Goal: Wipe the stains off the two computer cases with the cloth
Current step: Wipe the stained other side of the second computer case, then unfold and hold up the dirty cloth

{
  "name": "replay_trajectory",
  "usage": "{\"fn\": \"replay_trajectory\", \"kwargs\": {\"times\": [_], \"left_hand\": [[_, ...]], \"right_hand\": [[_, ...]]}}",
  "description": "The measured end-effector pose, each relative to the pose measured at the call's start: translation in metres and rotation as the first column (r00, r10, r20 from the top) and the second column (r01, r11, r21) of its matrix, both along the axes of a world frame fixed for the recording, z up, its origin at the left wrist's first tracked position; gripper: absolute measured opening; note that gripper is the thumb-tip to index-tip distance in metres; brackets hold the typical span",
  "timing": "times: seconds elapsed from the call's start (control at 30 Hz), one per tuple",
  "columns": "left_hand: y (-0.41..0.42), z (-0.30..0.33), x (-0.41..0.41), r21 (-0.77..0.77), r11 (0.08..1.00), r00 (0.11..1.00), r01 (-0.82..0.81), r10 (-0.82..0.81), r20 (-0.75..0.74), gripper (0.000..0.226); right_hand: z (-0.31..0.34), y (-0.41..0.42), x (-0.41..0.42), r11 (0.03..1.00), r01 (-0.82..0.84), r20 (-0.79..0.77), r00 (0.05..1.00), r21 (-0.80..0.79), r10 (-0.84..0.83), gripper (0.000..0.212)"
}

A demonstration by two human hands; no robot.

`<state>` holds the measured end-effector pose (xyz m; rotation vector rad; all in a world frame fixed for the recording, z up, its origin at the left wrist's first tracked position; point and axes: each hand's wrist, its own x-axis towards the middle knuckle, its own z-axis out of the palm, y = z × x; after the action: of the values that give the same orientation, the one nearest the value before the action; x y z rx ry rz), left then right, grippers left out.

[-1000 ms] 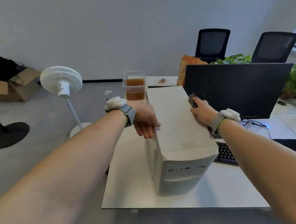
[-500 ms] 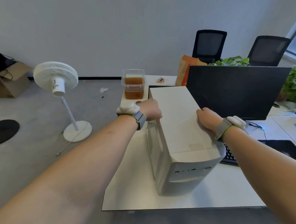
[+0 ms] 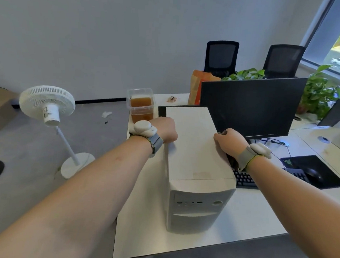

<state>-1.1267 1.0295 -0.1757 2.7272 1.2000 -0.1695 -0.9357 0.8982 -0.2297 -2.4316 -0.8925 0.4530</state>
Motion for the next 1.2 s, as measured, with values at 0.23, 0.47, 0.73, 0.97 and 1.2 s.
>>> {"fn": "replay_trajectory", "kwargs": {"times": [0.23, 0.47, 0.73, 0.97, 1.2], "left_hand": [[-0.042, 0.021, 0.046, -0.108, 0.984, 0.955, 0.145, -0.111, 0.275, 0.007], [-0.129, 0.006, 0.115, -0.21, 0.93, 0.868, 0.303, -0.179, 0.463, 0.042], [-0.206, -0.011, 0.146, -0.31, 0.881, 0.85, 0.356, -0.168, 0.499, 0.011], [-0.286, -0.004, 0.16, -0.546, 0.666, 0.692, 0.508, 0.061, 0.719, 0.016], [-0.359, -0.018, 0.147, -0.484, 0.699, 0.692, 0.527, -0.021, 0.722, 0.015]], "right_hand": [[0.036, -0.059, 0.033, 0.963, -0.008, -0.301, 0.949, 0.268, 0.092, 0.023], [0.056, -0.131, 0.052, 0.924, -0.136, -0.351, 0.897, 0.358, 0.268, 0.026], [0.039, -0.252, 0.109, 0.973, 0.046, -0.117, 0.993, 0.224, -0.02, 0.048], [0.028, -0.359, 0.11, 0.94, 0.138, -0.244, 0.968, 0.313, -0.061, 0.045], [0.033, -0.437, 0.084, 0.682, 0.365, -0.366, 0.918, 0.634, -0.151, 0.059]]}}
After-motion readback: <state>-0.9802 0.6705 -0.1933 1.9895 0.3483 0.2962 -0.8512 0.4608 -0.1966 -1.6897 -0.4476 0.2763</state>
